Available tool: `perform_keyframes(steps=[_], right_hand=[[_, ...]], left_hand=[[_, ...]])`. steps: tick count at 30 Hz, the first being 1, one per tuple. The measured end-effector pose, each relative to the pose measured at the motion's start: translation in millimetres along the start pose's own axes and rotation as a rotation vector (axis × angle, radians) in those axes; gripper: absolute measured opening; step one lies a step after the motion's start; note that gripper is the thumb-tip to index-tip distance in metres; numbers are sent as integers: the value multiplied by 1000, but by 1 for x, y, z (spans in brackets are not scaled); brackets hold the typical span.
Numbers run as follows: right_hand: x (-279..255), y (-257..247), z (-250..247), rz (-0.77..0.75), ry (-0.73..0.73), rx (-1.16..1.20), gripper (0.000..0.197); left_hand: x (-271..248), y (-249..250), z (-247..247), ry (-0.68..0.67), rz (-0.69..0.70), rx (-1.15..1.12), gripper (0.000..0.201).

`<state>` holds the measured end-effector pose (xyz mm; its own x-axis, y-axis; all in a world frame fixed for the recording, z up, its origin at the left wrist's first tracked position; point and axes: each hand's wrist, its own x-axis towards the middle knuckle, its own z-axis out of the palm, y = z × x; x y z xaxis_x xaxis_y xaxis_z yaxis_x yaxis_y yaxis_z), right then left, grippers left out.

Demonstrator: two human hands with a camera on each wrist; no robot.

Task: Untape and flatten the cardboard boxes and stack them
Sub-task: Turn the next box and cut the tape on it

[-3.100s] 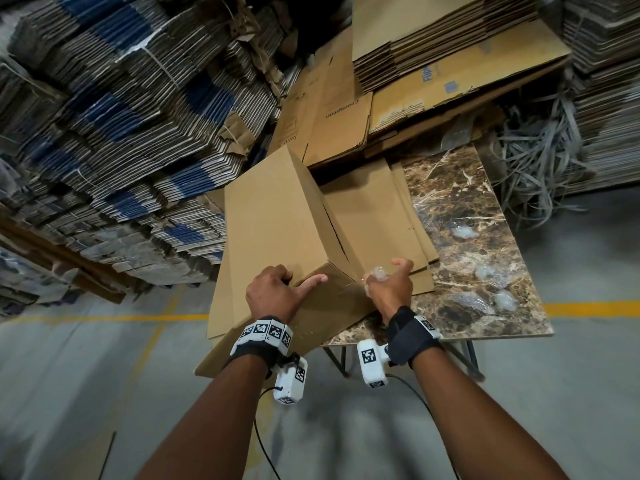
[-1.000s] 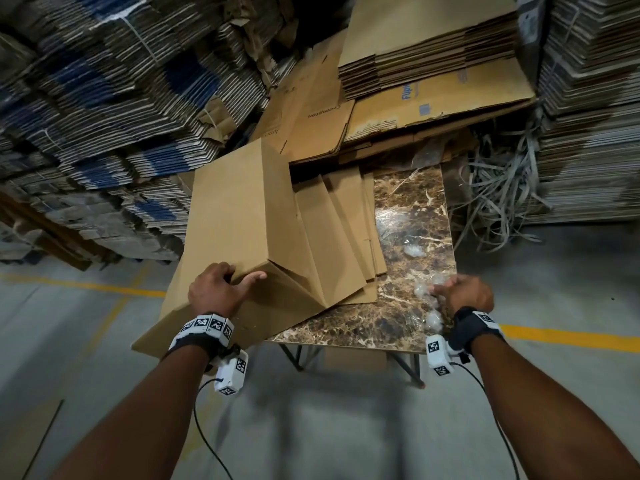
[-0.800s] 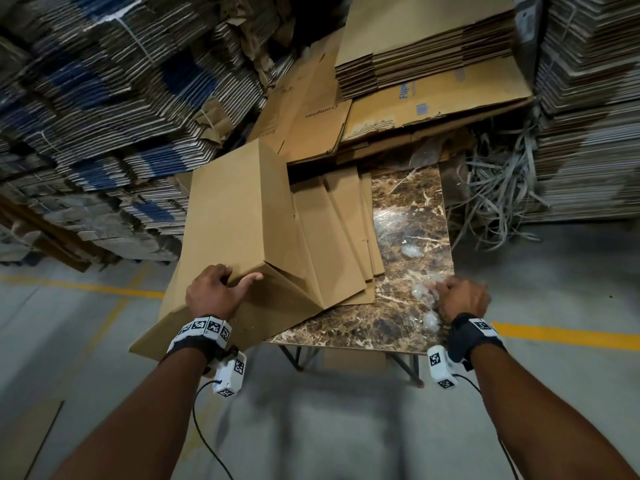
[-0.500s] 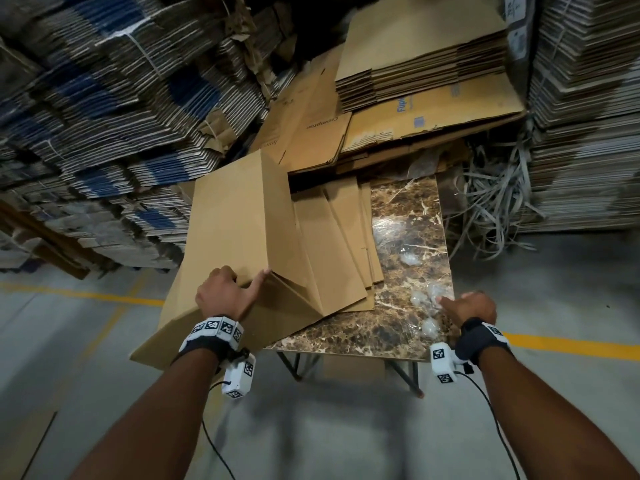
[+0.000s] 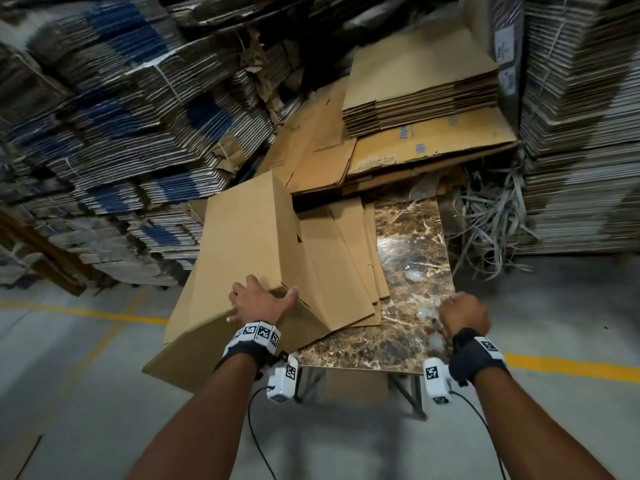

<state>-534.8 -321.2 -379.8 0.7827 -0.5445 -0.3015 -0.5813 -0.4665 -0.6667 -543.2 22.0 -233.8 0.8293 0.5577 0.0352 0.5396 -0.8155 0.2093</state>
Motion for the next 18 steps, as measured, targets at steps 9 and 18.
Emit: perform_keyframes(steps=[9, 18], right_hand=[[-86, -75, 100, -34, -437, 315, 45], [-135, -77, 193, 113, -483, 241, 53]], left_hand=[[15, -68, -11, 109, 73, -173, 88], [41, -148, -13, 181, 59, -295, 75]])
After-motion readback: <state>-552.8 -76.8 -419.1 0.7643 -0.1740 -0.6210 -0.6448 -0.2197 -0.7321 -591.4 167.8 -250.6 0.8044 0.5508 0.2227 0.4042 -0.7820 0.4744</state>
